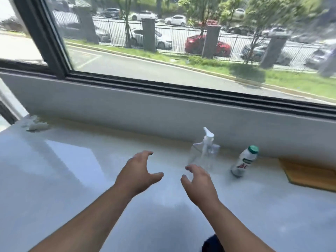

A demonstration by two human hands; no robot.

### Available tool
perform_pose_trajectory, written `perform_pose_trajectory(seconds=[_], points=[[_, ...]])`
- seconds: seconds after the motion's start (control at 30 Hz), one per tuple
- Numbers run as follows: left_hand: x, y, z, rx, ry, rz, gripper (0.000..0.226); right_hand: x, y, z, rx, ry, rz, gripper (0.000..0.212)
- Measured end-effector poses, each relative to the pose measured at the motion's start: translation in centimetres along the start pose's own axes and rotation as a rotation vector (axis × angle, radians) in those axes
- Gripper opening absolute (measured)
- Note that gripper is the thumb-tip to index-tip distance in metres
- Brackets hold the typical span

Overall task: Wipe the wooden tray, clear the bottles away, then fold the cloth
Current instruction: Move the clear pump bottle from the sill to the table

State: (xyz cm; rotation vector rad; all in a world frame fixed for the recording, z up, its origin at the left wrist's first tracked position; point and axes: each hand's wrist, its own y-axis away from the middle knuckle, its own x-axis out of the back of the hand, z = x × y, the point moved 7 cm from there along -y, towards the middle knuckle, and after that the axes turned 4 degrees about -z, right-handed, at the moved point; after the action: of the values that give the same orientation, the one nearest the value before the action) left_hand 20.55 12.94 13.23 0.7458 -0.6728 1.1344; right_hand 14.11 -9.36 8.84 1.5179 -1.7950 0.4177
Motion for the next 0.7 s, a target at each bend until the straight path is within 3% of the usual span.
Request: perform_pose_trajectory(seconds=[0.23, 0.4, 0.53, 0.63, 0.7], points=[[-11.5, -11.5, 11.0, -0.056, -0.006, -0.078, 0.112, 6.1, -7.8, 14.0, -0.283, -0.218, 0.050, 0.042], [-16.9, -16.0, 13.5, -0.030, 0.001, -0.076, 0.135, 3.5, -13.2, 19.5, -0.570, -0.641, -0.047, 0.052], [-18.6, -17.6, 13.5, -0.054, -0.053, -0.005, 0.116, 0.8, -15.0, 20.9, -0.762, -1.026, -0.086, 0.033], [-18.2, -17.4, 12.4, -0.070, -0.041, -0.001, 0.109, -0.3, -15.5, 19.6, -0.762, -1.109, -0.107, 0.023], [-16.9, -16.6, 11.1, -0.064, -0.029, 0.012, 0.106, -1.3, -15.7, 17.7, -0.722, -1.122, -0.157, 0.030]])
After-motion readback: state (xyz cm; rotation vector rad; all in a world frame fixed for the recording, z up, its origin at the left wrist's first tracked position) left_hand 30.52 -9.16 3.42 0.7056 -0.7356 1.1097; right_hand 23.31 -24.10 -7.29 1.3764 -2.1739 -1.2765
